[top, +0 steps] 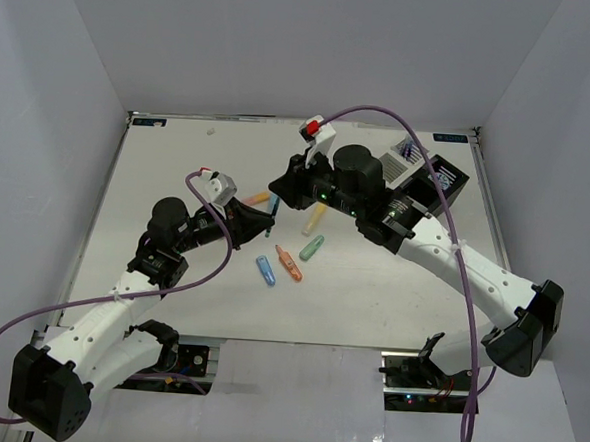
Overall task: Sort the stationery into containers
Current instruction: Close the pen cap on the pen.
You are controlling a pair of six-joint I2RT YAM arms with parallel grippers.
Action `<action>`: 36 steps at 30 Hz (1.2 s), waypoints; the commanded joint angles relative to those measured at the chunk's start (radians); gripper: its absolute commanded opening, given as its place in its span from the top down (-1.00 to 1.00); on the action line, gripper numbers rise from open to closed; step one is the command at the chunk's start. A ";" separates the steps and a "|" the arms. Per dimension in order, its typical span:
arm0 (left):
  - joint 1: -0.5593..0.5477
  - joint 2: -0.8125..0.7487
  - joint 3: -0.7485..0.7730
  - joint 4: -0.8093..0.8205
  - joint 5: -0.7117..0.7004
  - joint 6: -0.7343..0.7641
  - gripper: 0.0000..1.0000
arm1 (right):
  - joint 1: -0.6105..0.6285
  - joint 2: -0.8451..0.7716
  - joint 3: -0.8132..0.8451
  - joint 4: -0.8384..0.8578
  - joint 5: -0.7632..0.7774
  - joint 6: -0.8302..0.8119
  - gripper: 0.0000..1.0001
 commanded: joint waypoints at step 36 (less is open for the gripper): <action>0.024 -0.018 0.186 0.139 -0.052 -0.048 1.00 | 0.043 0.082 -0.092 -0.211 -0.026 -0.108 0.85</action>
